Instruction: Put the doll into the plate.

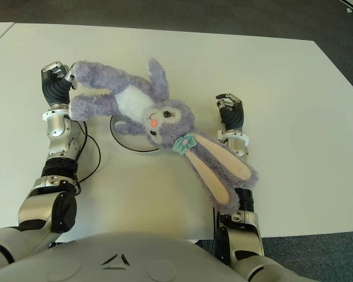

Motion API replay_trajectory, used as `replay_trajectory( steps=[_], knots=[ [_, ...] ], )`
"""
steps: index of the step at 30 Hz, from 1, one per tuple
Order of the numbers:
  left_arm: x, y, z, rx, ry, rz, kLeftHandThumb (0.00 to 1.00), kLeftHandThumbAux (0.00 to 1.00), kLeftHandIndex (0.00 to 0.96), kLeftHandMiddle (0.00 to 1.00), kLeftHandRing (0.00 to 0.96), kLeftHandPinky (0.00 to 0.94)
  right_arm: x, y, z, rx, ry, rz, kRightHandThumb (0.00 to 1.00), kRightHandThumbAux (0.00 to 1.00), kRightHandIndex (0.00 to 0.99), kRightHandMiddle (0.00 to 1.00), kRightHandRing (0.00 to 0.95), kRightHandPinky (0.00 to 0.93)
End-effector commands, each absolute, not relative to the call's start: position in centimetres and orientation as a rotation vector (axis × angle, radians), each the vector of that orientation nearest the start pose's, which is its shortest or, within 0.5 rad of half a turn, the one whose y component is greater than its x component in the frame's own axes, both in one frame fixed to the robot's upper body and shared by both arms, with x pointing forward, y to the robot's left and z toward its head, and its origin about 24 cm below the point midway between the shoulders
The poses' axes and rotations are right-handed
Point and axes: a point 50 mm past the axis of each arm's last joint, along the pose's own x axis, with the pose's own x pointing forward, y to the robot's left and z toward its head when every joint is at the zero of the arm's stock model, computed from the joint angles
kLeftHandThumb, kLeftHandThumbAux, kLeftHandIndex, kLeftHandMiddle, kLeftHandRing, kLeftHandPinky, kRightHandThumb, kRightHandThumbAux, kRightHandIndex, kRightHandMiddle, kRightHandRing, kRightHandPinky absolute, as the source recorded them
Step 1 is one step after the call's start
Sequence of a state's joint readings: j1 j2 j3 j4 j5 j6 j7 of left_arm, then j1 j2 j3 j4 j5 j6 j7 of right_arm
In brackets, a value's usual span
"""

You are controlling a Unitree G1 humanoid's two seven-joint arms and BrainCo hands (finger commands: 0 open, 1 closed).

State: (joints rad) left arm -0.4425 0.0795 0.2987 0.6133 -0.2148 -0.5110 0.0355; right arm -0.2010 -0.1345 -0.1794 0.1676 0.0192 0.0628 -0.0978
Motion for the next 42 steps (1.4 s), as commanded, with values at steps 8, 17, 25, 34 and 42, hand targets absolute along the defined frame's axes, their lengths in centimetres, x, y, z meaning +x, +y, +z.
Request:
replay_trajectory(
  steps=[8, 17, 25, 34, 42],
  knots=[
    [29.9, 21.3, 2.9, -0.128, -0.141, 0.357, 0.332, 0.824, 0.803, 0.879, 0.864, 0.855, 27.4, -21.8, 3.1, -0.053, 0.137, -0.268, 0.724, 0.711, 0.441, 0.885, 0.884, 0.896],
    [29.3, 21.0, 2.1, -0.088, -0.096, 0.370, 0.373, 0.800, 0.788, 0.867, 0.866, 0.840, 27.3, -22.0, 3.1, -0.058, 0.149, -0.274, 0.724, 0.711, 0.441, 0.882, 0.880, 0.889],
    [29.1, 21.1, 1.2, -0.067, -0.074, 0.388, 0.436, 0.771, 0.758, 0.871, 0.874, 0.877, 27.3, -21.9, 3.1, -0.058, 0.156, -0.275, 0.724, 0.711, 0.441, 0.883, 0.881, 0.893],
    [29.0, 21.7, 0.1, 0.090, -0.037, 0.408, 0.418, 0.800, 0.837, 0.897, 0.900, 0.879, 27.3, -21.7, 3.2, -0.052, 0.139, -0.272, 0.722, 0.711, 0.441, 0.883, 0.882, 0.891],
    [29.0, 21.6, -0.1, 0.163, -0.031, 0.390, 0.421, 0.809, 0.844, 0.896, 0.896, 0.875, 27.4, -21.5, 3.3, -0.046, 0.127, -0.293, 0.723, 0.712, 0.441, 0.883, 0.883, 0.892]
  ],
)
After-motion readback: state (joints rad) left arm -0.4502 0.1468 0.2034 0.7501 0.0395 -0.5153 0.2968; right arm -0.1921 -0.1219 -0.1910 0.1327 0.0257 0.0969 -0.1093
